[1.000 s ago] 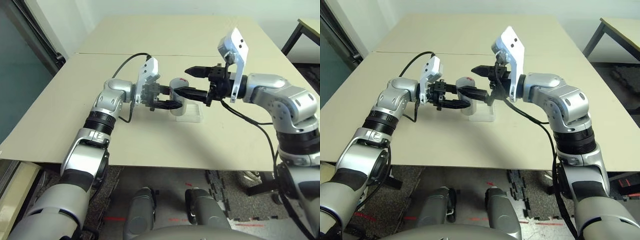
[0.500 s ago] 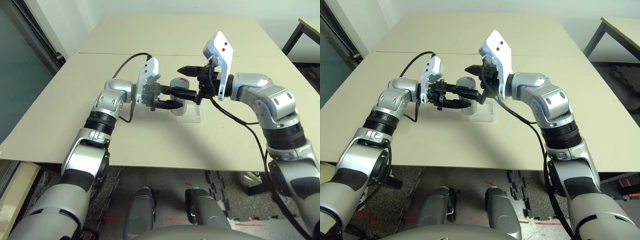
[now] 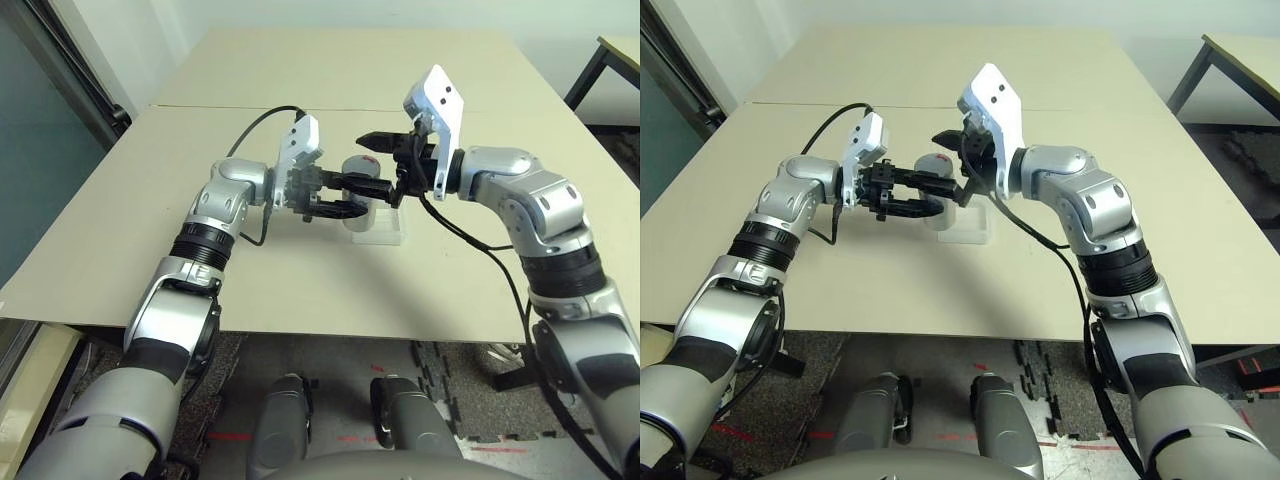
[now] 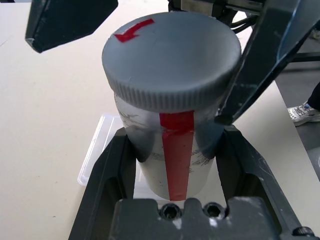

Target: Pour the medicine from the bottle into the box.

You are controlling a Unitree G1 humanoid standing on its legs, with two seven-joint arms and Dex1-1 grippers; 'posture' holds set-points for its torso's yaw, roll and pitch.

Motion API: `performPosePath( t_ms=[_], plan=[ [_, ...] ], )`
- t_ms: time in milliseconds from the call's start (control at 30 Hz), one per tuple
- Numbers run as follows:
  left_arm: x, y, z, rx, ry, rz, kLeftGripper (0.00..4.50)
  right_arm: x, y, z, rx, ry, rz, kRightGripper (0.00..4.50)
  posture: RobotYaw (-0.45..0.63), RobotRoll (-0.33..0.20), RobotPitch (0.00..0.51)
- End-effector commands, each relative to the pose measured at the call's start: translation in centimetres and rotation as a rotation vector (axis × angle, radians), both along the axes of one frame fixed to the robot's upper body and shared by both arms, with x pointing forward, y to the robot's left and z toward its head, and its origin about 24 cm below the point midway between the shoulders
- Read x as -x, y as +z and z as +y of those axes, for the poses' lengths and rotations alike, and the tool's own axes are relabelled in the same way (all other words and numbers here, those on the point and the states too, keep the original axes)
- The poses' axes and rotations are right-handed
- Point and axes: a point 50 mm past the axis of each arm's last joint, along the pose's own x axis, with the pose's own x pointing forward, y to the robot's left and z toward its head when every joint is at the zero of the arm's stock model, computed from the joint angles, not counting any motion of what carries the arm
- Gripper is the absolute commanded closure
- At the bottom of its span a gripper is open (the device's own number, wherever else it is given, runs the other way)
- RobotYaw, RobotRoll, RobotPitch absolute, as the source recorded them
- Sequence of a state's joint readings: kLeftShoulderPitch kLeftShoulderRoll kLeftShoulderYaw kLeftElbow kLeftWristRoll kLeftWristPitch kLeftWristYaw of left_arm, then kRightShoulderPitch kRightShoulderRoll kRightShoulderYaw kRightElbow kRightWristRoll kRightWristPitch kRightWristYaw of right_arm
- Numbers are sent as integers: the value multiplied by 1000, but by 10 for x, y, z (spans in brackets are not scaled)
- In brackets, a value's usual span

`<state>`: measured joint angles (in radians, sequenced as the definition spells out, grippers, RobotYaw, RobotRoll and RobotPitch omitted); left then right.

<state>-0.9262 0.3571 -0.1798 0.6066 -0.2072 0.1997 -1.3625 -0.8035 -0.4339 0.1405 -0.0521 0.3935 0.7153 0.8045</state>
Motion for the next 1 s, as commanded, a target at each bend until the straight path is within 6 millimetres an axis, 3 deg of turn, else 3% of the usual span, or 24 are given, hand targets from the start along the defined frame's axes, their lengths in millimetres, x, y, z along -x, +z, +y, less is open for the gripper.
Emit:
performPosePath(
  t_ms=[33, 1000],
  plan=[
    [0, 0, -1, -6, -3, -6, 2042, 1, 0, -12, -4, -40, 2, 0, -24, 0, 102],
    [-1, -2, 4, -16, 9, -1, 2042, 15, 1, -54, -14, -141, 38, 0, -42, 0, 97]
  ],
)
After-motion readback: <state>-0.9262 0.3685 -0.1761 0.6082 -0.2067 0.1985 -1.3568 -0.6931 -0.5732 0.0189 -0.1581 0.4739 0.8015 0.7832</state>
